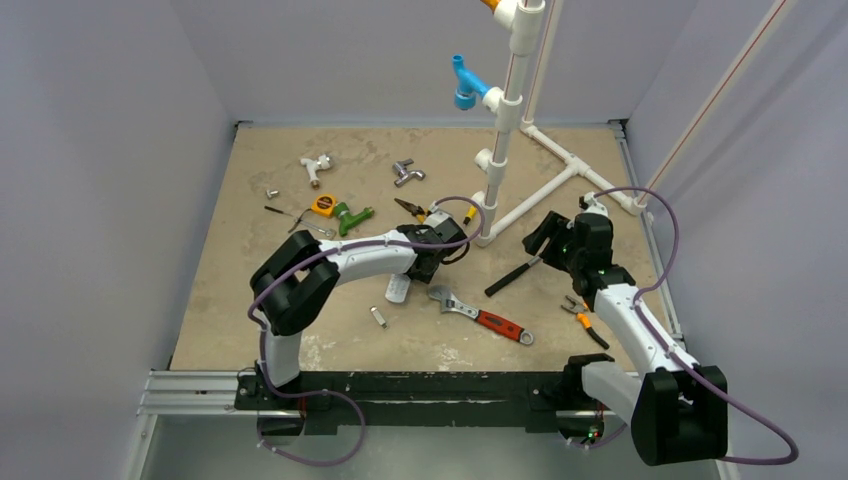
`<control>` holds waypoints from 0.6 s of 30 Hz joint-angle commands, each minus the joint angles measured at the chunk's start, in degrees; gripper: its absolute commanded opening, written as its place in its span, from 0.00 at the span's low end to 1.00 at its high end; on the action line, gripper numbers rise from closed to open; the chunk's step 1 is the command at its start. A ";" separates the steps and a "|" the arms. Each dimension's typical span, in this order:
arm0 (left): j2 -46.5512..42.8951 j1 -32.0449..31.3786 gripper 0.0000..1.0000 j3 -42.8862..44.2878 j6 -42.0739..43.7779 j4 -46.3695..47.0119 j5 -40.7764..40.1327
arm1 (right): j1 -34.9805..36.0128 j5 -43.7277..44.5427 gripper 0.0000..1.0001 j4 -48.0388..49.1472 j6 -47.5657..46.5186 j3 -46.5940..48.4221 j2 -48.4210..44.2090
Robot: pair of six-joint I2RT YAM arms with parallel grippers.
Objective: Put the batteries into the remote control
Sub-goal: Pick up the remote control from the center of the board.
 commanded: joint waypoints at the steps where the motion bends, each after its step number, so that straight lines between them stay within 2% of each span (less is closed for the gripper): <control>1: 1.34 0.09 0.51 -0.10 1.28 -2.61 -2.01 | 0.18 -0.44 0.65 1.66 -0.48 0.11 0.13; 10: 1.44 0.15 0.41 -3.75 2.14 -0.99 0.31 | 0.19 -0.68 0.64 1.47 -0.28 0.44 0.22; 14: 1.65 0.13 0.31 -5.03 2.45 0.13 2.88 | 0.24 -0.60 0.66 1.07 -0.30 0.64 0.16; 18: 1.02 0.37 0.13 -5.92 2.35 0.64 3.44 | 0.17 -0.52 0.66 0.85 -0.21 0.64 -0.25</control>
